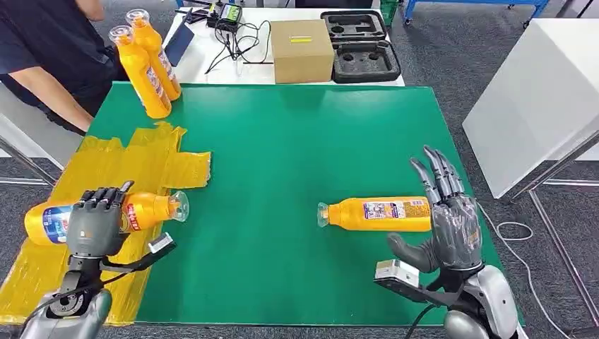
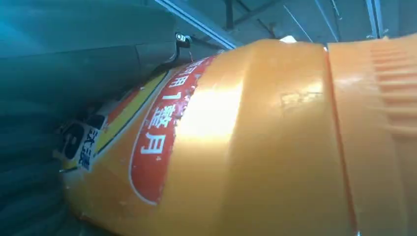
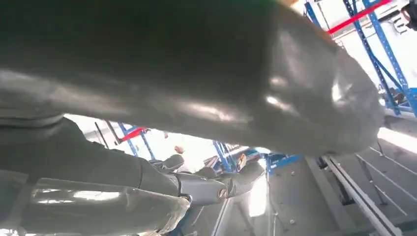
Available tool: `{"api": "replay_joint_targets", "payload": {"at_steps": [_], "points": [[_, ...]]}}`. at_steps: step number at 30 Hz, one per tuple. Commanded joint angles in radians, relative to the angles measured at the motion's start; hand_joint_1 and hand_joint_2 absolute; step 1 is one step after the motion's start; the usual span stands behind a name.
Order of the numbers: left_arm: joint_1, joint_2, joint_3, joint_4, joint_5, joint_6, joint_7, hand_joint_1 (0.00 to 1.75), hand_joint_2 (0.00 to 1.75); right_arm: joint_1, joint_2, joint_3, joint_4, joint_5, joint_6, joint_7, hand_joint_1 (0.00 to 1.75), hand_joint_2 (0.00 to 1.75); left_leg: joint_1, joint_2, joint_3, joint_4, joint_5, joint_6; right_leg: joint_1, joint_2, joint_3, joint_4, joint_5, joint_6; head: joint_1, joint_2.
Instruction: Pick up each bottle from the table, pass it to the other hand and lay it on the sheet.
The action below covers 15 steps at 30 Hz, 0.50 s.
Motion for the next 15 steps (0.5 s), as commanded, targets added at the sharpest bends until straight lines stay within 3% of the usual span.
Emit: {"api": "replay_joint_targets", "payload": {"at_steps": [1,15], "points": [[0.001,-0.062,-0.066,0.066,0.000,-0.002,0.051,1.75,1.75,-0.118,0.038,0.041,0.094,0.018,0.027,0.040,0.00,0.00,0.000,0.002,0.004,-0.002,0.000,-0.001,0.000,0.001,0.004,-0.002,0.000,0.000,0.000,0.000],[0.000,-0.072,-0.086,0.088,0.000,-0.002,0.055,1.75,1.75,-0.112,0.033,0.042,0.097,0.023,0.025,0.042,0.00,0.00,0.000,0.000,0.004,-0.001,0.000,-0.001,0.001,-0.001,0.004,-0.001,-0.001,0.000,0.000,0.000]]}}
